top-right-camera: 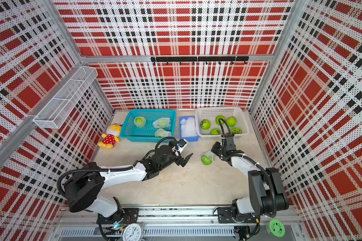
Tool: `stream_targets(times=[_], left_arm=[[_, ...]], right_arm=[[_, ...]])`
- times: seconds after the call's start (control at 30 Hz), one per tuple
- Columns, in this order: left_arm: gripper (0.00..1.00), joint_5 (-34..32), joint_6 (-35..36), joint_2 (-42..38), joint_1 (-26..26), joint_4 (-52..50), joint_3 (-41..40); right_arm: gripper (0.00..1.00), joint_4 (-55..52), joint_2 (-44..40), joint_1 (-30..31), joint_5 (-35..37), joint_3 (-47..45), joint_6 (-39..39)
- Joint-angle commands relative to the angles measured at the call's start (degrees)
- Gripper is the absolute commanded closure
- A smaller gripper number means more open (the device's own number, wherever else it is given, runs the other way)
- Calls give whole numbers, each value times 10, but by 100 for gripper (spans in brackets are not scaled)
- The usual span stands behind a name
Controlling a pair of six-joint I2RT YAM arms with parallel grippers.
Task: Sleeve custard apples in foam nets
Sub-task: Put on the foam net on the custard apple.
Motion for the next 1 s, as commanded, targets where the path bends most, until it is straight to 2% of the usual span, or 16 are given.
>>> stream_targets(times=[0.0,0.23,0.47,0.63,0.97], left_arm=[[0,-15,-6,-5,-6,11,1],[0,-55,-13,-32,-9,20,-30],[0,-109,-23,-59,-19,36,-66],[0,-148,-37,-74,-34,54,-97],[0,-195,-72,-82,-59,80,-125]], right_arm=[[85,3,-30,20,18,-13,-12],[84,-14,-73,92,77,-32,-24],[82,-10,-129,186,174,-72,-28],[81,-19,-174,229,219,-97,-42],[76,23,-211,244,209,-122,-70]])
